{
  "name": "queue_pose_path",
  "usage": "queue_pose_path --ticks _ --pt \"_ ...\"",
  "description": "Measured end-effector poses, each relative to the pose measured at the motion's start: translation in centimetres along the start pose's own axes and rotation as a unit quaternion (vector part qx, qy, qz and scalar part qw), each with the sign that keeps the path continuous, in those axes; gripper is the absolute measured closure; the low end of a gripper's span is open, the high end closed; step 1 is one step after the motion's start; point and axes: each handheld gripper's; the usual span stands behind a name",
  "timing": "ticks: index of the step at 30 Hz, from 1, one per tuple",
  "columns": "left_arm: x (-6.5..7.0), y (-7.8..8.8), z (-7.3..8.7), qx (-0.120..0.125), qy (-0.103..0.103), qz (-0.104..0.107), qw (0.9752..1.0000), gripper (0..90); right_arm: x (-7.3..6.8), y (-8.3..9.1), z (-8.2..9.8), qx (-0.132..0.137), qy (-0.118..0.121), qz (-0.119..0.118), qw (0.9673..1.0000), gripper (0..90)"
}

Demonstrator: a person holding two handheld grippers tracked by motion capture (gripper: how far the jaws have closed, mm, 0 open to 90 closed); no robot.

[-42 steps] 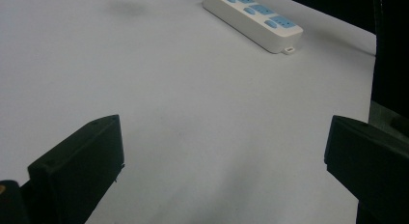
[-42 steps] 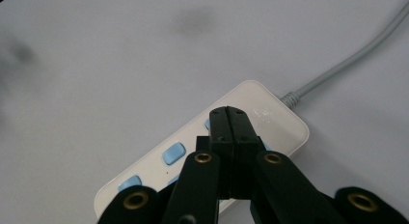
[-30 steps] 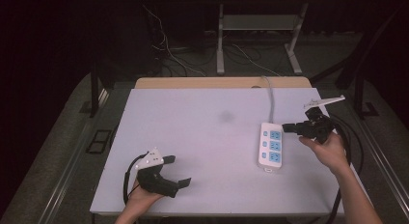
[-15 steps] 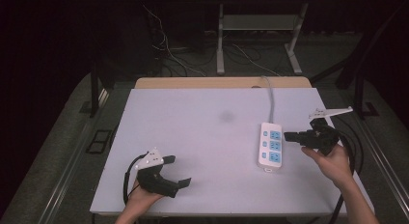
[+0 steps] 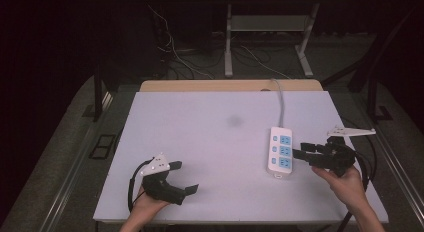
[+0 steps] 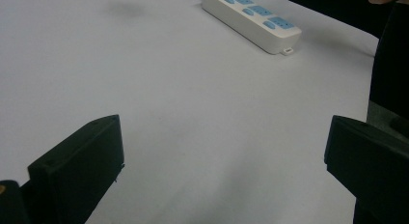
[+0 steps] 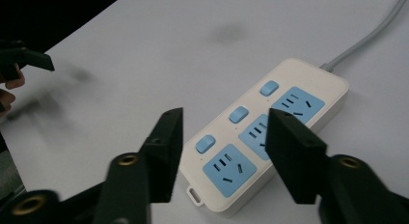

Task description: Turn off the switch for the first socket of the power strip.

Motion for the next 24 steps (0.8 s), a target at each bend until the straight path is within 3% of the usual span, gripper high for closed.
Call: queue_pose_path --ticks 4,7,8,19,24 --pt "0.0 0.0 0.0 0.000 0.000 0.000 1.0000 0.0 -0.4 0.3 0.5 0.006 -0.007 -0.013 0.9999 15.1" --pt "0.0 0.0 0.0 0.000 0.000 0.000 1.0000 0.0 -0.7 0.3 1.1 0.007 -0.003 -0.020 0.9998 7.9" --pt "0.0 0.0 0.0 0.000 0.000 0.000 1.0000 0.0 -0.9 0.3 1.2 0.004 0.000 -0.021 0.9998 0.0" --pt "0.0 0.0 0.0 -0.001 -0.001 0.000 1.0000 0.0 -1.5 -0.1 3.6 -0.010 0.018 -0.042 0.9989 0.3" --pt "0.0 0.0 0.0 -0.002 -0.002 0.001 1.0000 0.0 -1.6 -0.4 4.7 -0.013 0.024 -0.039 0.9989 0.3"
Point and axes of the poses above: each handheld gripper's, and its own axes: y roughly backward along the jaws, z roughly out of its underside, x roughly to its right, and after that the axes turned 8 degrees about -y, right-handed
